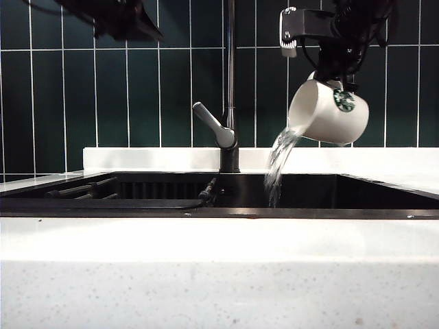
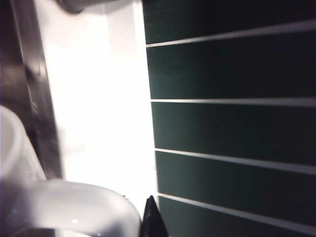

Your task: Pick up the mug next to the sink, go to the faucet to get some water, pour the water into the sink, and finally put the mug back to its place.

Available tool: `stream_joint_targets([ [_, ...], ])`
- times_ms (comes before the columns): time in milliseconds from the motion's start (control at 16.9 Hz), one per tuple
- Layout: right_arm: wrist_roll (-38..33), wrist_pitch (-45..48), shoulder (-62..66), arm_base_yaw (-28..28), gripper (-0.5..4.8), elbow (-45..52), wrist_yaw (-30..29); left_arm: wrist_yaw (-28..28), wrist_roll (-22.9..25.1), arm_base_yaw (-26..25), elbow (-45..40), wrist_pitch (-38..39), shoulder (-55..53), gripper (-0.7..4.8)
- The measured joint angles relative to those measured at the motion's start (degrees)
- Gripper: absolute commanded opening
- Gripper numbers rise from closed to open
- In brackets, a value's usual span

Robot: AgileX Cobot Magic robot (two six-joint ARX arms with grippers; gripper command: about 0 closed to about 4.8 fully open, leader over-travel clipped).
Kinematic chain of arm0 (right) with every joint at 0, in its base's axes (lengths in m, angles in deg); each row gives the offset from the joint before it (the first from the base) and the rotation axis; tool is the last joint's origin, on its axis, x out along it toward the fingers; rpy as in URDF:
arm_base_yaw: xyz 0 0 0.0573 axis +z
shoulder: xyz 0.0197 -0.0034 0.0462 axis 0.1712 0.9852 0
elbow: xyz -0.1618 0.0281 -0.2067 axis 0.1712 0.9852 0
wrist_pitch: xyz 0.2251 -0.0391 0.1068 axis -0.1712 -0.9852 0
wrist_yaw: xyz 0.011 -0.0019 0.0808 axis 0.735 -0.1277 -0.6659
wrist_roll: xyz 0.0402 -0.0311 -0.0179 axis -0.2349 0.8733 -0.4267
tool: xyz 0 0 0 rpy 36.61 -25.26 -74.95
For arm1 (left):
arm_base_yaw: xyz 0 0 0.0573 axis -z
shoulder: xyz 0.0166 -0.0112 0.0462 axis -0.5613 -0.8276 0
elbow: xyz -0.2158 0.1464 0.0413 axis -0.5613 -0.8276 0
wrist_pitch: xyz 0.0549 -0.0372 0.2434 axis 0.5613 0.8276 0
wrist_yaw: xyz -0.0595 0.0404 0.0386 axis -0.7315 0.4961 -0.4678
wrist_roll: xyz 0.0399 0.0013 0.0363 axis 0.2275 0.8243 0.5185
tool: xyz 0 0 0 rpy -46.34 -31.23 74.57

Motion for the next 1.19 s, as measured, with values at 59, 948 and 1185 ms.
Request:
stream_joint_targets([
  [59, 2.6, 0.4, 0.0, 0.4, 0.13, 0.0, 0.3, 0.3, 0.3, 0.0, 0.0, 2.0, 1.2, -0.06],
  [948, 10.9, 4.7, -0.4, 5.4, 0.19, 0.0, 0.8, 9.0, 7.6, 0.1, -21.3, 18.9, 24.0, -0.06],
  [1185, 3.0, 4.7, -1.6, 5.3, 0.18, 0.0, 1.0, 11.8, 7.8, 0.1, -28.4, 18.6, 31.3, -0.06],
])
